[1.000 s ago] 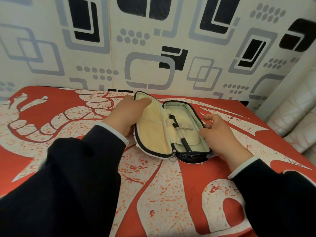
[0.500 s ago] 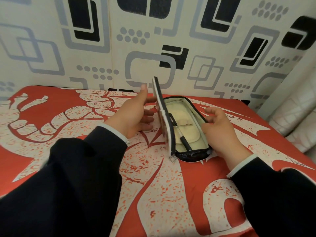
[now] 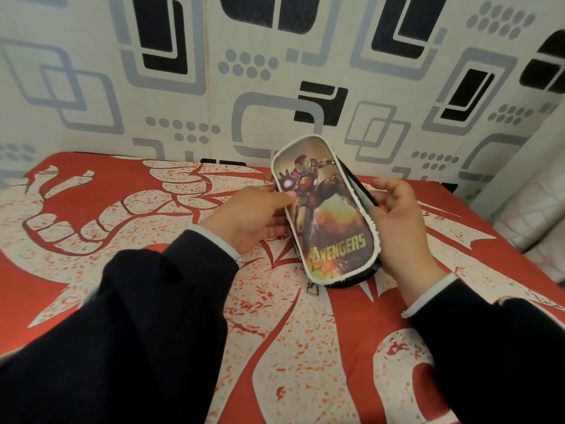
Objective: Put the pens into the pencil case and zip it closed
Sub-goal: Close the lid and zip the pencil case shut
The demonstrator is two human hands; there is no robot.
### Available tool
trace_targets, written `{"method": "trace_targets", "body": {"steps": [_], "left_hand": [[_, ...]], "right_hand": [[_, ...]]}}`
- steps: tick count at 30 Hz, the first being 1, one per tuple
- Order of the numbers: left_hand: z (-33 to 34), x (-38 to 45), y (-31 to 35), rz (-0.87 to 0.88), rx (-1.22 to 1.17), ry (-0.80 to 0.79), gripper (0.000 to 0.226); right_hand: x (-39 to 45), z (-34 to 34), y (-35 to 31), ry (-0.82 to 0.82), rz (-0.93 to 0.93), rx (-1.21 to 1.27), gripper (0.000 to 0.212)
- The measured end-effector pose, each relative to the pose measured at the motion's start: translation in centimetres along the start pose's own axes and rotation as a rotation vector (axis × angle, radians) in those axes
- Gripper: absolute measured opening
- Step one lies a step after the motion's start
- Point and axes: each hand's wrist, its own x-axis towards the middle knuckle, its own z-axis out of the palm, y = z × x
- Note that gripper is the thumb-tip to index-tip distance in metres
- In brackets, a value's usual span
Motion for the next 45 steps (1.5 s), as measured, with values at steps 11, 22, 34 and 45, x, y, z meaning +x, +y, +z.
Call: {"method": "trace_targets", "body": {"steps": [11,22,34,45], "left_hand": [[0.7,-0.1,0.3,0.065,-0.247,-0.031,0.021],[0.0,1.6,-0.3,0.02,-0.4,0.146,0.036],[-1.6,2.6,0.0,0.238,-0.676,0.376,0.02],[-1.8,2.2,1.1,0.331,-0.84,0.35,0.029]], "right_hand": [[1.0,2.6,-1.7,-0.006,-0.113,0.067,0.027],[0.1,3.7,-1.4,-0.154,-0.05,0.176,0.047],[-0.1,3.5,-0.7,-0.165,-0.11,0.05,0.007],[-1.1,4.6,-0.4,-0.472,-0.151,-0.166,0.014]]}}
